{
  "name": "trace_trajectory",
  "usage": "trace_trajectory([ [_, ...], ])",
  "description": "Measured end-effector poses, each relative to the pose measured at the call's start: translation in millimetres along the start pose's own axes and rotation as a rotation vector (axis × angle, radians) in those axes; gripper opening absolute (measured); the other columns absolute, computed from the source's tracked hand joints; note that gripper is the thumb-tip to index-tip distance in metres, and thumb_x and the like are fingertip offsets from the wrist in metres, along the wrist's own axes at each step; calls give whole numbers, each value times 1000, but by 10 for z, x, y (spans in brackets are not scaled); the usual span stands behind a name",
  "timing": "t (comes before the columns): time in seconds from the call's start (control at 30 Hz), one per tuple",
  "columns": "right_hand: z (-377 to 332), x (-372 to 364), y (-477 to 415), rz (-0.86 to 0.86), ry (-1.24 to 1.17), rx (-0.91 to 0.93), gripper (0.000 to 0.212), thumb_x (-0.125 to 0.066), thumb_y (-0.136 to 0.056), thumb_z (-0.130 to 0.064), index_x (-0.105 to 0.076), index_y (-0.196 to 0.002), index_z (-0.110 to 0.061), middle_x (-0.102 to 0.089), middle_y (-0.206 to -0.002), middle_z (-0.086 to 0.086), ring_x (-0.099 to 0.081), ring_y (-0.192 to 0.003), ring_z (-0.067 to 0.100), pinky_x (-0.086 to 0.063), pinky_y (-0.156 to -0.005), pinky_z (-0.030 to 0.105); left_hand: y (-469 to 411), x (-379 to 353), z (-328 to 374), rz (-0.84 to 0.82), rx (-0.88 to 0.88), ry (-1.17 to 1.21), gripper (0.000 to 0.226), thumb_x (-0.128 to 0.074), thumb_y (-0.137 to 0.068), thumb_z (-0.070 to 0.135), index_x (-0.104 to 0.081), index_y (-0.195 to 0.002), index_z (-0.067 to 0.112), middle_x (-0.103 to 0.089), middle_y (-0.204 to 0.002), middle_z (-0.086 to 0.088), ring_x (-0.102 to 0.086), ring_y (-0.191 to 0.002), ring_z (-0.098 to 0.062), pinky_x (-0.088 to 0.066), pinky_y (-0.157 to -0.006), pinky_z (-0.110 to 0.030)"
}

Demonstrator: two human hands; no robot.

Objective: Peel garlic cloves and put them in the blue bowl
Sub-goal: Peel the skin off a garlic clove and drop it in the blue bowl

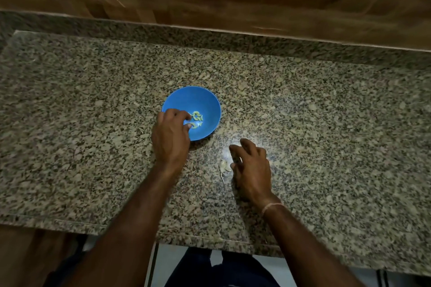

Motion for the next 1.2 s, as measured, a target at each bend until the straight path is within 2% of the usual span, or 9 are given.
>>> trace_trajectory([
  [0.13, 85, 4, 117, 67, -177, 42, 33, -69, -95, -12, -69, -126, -23, -59, -132, -5, -49, -117, 18, -52, -87, 37, 450, 0, 143, 82, -112, -34, 27, -75, -90, 16, -67, -116, 17, -61, -113, -4, -53, -107, -28, -47, -83, -44],
  [0.2, 64, -21, 202, 58, -195, 81, 23, -72, -96, -20, -70, -118, -23, -60, -115, -7, -50, -106, 14, -50, -78, 34, 812, -139, 273, -11, -145, 87, 22, -74, -91, 15, -66, -112, 18, -61, -108, -1, -55, -101, -23, -49, -77, -39],
  [0.33, -11, -74, 233, 41, -137, 134, 18, -72, -94, -22, -70, -112, -23, -58, -107, -6, -51, -97, 18, -48, -72, 37, 1264, -566, 252, -260, -24, 226, 29, -72, -94, 18, -58, -118, 25, -57, -115, 5, -61, -103, -20, -53, -72, -38],
  [0.47, -90, -35, 186, 50, -56, 187, 3, -70, -94, -21, -68, -96, -21, -57, -97, -4, -49, -88, 21, -43, -63, 39, 1379, -677, 178, -287, 30, 166, 40, -78, -89, 28, -54, -121, 23, -55, -117, 3, -55, -106, -20, -47, -72, -33],
  [0.7, -12, -83, 234, 11, 70, 214, 22, -64, -85, -2, -53, -94, -18, -52, -95, 2, -43, -84, 21, -34, -63, 34, 1431, -642, 180, -261, 97, 206, 29, -74, -93, 30, -55, -116, 31, -56, -111, 13, -53, -102, -11, -49, -72, -32],
  [0.83, 137, 77, 418, -67, -469, 42, 19, -55, -103, -8, -55, -88, -19, -63, -79, -3, -60, -72, 20, -50, -61, 42, 1539, -671, 273, -296, 395, 599, 4, -66, -100, 34, -68, -101, 30, -70, -88, 12, -67, -82, -8, -56, -68, -28],
  [0.97, 96, 208, 577, -139, -776, -9, 13, -66, -99, -6, -71, -89, -13, -74, -81, 1, -73, -78, 19, -61, -72, 38, 1667, -751, 465, -351, 675, 1033, 19, -65, -102, 27, -76, -95, 13, -73, -76, 6, -65, -66, -2, -48, -58, -18],
  [1.13, 187, 131, 687, -201, -1192, -316, 7, -71, -95, -4, -74, -101, -4, -77, -95, 19, -75, -90, 34, -63, -81, 45, 1768, -835, 537, -359, 748, 1115, 15, -63, -103, 20, -74, -99, 11, -74, -74, 6, -63, -64, -1, -47, -58, -17],
  [1.2, 155, 49, 766, -238, -1378, -450, 9, -71, -94, -3, -74, -103, -2, -77, -95, 21, -74, -85, 32, -63, -76, 39, 1789, -841, 572, -338, 748, 1118, 16, -62, -104, 20, -75, -100, 12, -76, -81, -2, -67, -69, -4, -50, -60, -18],
])
Point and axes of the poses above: each hand's wrist, its own y-axis away from the middle knuckle, its own x-axis out of the back of the hand, z = x × y, the point moved 6 cm from there along -y, towards the middle knuckle
